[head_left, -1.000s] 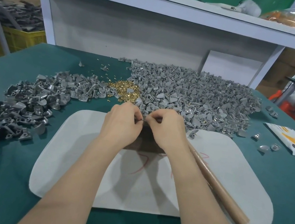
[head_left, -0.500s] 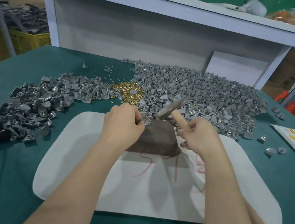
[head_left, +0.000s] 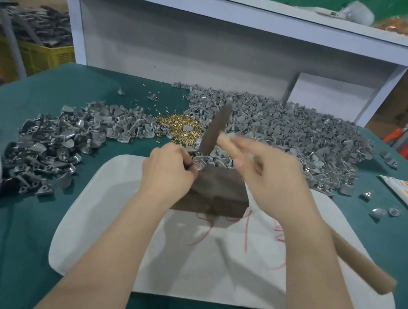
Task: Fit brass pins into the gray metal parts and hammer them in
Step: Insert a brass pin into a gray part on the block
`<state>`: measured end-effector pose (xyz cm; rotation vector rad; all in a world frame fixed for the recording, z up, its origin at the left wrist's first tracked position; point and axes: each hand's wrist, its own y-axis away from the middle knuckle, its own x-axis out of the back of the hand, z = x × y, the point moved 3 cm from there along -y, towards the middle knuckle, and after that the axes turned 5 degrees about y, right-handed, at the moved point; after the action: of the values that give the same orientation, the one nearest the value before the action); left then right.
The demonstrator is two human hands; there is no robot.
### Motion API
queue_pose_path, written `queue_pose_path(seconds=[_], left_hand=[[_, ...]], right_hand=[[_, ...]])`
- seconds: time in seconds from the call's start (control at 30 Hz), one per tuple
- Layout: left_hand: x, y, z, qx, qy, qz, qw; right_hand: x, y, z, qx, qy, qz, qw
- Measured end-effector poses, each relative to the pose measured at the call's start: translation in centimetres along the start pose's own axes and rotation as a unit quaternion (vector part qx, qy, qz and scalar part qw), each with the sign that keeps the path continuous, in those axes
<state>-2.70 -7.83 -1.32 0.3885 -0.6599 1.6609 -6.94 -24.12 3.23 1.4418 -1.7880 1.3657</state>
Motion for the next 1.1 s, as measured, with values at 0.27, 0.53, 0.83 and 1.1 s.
queue_pose_path(seconds=[0.27,0.53,0.83,1.1], left_hand=[[0.0,0.0,0.0,0.006,0.003,-0.001,1.000],[0.1,0.0,0.0,0.009,-0.004,-0.012,1.000],[0.0,-0.1,-0.1,-0.002,-0.018,-0.015,1.000],[0.0,-0.2,0.0,0.002,-0.012,-0.020,1.000]], right_hand=[[0.4,0.0,-0.3,-0.011,0.008,0.053,0.998],[-0.3,0.2,-0.7,-0.013,0.039,0.017,0.999],[-0.8,0.2,-0.7,-0.027,0.063,-0.024,0.997],[-1.0,0.2,-0.4,-0.041,0.052,-0.063,0.996]])
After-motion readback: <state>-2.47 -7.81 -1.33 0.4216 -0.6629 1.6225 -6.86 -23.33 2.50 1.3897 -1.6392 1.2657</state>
